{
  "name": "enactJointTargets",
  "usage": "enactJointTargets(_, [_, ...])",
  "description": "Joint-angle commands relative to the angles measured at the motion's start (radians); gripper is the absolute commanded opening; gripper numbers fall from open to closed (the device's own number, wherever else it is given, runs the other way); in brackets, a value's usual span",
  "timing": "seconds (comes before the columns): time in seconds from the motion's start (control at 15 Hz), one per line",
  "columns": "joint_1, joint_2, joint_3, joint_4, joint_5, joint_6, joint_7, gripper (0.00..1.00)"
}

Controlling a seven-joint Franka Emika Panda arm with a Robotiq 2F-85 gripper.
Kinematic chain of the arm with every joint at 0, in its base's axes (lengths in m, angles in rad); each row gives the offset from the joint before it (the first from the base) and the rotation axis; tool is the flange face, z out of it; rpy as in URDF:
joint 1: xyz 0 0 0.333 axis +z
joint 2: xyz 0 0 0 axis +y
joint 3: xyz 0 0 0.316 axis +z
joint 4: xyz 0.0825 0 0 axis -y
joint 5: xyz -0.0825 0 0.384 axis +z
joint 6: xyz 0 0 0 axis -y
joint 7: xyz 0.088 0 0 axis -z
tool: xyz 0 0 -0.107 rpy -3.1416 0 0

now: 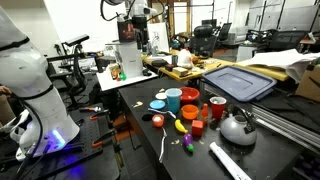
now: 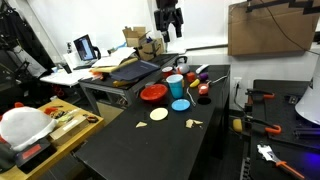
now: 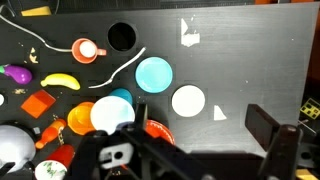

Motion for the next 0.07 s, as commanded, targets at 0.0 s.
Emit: enactJointTargets(0.0, [-0.004, 0.002, 0.003, 0.002, 0.001, -0.003, 0.001, 1.00])
